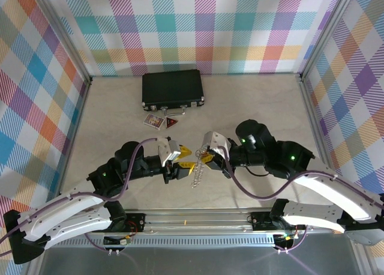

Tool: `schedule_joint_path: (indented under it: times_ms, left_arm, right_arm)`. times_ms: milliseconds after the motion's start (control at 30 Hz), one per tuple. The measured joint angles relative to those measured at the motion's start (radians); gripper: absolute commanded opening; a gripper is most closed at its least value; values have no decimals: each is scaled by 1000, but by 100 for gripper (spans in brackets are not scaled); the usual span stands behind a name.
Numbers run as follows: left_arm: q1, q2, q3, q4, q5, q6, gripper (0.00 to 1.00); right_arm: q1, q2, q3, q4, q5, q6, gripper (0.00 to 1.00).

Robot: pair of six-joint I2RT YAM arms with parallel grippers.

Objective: Put the keys on the keyring

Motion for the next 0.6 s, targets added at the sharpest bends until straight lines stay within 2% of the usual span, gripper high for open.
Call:
schedule_joint_path:
  times_ms: [133, 167, 200, 233, 400, 600]
  left_arm:
    - [0, -44, -33, 16, -91, -23, 68]
    - [0, -50, -36, 18, -113, -22, 77]
    - [0, -57, -41, 24, -143, -26, 93]
    - [0, -62, -47, 25, -174, -34, 100]
    - [0, -63, -83, 24, -279, -47, 100]
    - [0, -64, -119, 26, -354, -61, 100]
  right_arm:
    - [-19, 81, 47, -24, 50, 8, 0]
    - [-31, 97, 52, -27, 55, 14, 0]
    - [-48, 117, 60, -34, 60, 24, 0]
    - [-66, 134, 66, -39, 61, 32, 0]
    - [-153, 217, 109, -46, 56, 92, 0]
    - [-256, 329, 172, -40, 19, 176, 0]
